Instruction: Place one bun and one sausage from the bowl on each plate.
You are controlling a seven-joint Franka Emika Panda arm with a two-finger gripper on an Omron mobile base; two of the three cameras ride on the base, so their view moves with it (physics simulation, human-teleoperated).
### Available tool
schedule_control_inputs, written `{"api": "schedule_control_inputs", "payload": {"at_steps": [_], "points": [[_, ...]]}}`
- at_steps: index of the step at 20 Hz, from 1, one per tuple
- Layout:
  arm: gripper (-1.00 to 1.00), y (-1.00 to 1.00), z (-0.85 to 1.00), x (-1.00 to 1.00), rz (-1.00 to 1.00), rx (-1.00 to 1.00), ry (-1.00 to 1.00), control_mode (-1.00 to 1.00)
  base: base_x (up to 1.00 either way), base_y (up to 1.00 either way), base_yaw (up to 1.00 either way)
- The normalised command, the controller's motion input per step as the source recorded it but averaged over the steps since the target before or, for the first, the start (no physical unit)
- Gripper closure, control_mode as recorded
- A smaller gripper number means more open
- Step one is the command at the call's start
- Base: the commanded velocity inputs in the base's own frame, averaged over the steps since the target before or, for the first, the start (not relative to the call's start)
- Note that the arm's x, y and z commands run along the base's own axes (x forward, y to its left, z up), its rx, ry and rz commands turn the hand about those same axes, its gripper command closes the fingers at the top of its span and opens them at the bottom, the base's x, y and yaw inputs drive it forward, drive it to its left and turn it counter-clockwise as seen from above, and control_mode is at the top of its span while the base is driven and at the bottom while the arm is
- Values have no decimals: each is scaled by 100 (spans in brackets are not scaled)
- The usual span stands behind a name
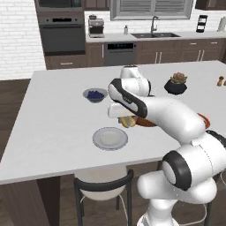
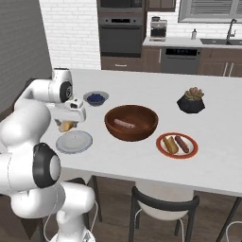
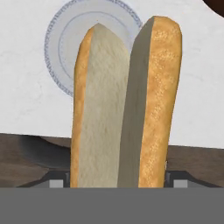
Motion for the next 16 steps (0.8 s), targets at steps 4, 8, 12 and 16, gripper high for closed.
{"api": "schedule_control_inputs", "payload": {"at_steps": [4, 8, 12, 16], "points": [[100, 80, -34, 3, 11, 0, 13, -100, 0, 0, 0], [100, 48, -51, 21, 7, 0, 0, -100, 0, 0, 0], [100, 6, -63, 48, 4, 0, 1, -100, 0, 0, 0], [100, 0, -71, 50, 6, 0, 1, -100, 0, 0, 0]]}}
